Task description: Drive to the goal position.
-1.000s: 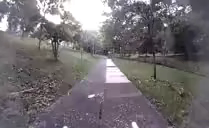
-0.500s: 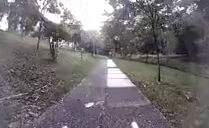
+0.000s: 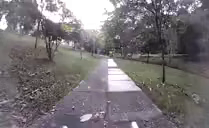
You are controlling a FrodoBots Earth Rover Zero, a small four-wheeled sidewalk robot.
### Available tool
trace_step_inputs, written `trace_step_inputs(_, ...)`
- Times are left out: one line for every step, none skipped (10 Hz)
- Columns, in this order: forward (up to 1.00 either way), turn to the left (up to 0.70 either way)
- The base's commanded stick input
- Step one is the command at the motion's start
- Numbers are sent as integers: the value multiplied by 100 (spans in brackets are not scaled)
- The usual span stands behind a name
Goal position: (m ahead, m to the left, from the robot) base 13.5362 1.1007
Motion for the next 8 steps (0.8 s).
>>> trace_step_inputs(70,-8)
trace_step_inputs(70,-8)
trace_step_inputs(70,-8)
trace_step_inputs(70,-8)
trace_step_inputs(70,-8)
trace_step_inputs(70,-8)
trace_step_inputs(70,-8)
trace_step_inputs(70,-8)
